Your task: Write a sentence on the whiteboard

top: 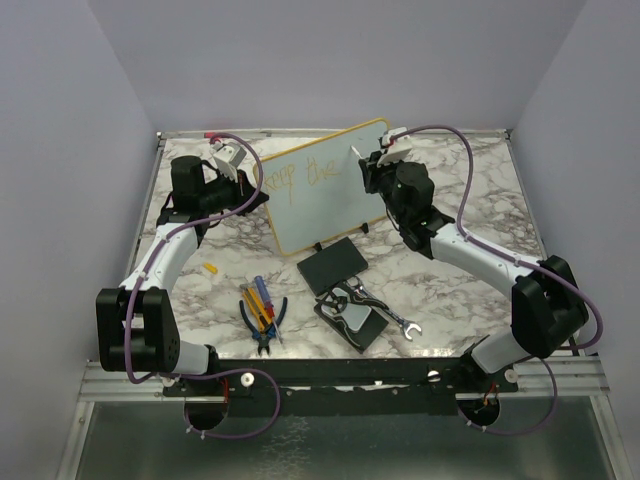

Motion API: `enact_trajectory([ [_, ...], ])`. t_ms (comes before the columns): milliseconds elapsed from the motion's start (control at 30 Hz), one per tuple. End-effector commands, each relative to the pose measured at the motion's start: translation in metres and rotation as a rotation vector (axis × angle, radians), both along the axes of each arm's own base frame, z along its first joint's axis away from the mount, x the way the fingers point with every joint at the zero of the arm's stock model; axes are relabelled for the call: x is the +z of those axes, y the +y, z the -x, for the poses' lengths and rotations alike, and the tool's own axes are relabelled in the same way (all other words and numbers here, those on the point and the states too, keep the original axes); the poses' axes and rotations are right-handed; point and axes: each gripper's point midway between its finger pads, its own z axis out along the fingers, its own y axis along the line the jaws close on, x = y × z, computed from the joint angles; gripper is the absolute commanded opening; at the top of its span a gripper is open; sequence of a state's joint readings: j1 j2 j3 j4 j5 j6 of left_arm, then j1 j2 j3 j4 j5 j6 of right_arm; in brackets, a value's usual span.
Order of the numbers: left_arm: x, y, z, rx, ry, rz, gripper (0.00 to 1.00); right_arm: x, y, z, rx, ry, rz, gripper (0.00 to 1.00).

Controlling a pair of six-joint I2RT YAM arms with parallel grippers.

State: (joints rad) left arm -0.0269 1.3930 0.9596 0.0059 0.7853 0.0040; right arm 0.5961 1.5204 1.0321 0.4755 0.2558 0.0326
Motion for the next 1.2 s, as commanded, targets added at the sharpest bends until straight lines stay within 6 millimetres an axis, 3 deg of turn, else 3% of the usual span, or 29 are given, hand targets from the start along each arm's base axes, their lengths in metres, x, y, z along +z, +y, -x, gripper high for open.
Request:
enact_trajectory([
  [0,-0.025,-0.003,0.009,-0.019,0.07,-0.043,0.0,0.004,0.006,-0.004,0.032,-0.018,0.015,0.01],
  [733,-0.023,-0.003,0.01,-0.02,0.067,-0.043,0.0,-0.036,0.015,0.015,0.105,0.044,0.092,0.01],
  [1167,-0.022,-0.003,0.011,-0.02,0.065,-0.041,0.0,-0.072,0.0,0.022,0.038,0.143,0.092,0.01],
])
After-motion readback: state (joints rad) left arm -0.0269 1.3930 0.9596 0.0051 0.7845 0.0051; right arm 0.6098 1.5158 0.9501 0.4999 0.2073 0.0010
